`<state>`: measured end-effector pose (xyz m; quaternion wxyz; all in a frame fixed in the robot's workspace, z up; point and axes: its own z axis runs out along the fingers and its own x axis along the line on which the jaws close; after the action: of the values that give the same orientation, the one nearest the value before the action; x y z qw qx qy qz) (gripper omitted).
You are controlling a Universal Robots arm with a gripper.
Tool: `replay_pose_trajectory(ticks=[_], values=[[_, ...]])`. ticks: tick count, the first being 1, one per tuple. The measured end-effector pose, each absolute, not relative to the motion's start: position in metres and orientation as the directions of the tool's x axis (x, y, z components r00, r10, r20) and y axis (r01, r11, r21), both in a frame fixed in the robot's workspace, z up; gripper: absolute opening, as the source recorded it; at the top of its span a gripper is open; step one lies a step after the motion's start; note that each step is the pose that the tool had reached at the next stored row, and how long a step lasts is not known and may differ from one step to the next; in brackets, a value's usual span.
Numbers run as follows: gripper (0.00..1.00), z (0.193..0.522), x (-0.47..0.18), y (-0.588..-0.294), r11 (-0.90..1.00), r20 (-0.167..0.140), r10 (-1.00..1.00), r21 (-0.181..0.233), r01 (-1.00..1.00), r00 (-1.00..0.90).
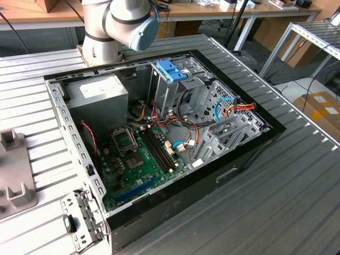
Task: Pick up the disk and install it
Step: 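Pick up the disk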
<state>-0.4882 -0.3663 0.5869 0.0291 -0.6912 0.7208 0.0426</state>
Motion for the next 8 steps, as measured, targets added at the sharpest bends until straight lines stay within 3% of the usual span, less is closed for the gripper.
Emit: replay_pose_trajectory(ticks=[8], values=[[0.37, 0.5867, -0.4882, -0.3710, 0.041, -0.101, -0.994, 0.021, -0.999, -0.043]])
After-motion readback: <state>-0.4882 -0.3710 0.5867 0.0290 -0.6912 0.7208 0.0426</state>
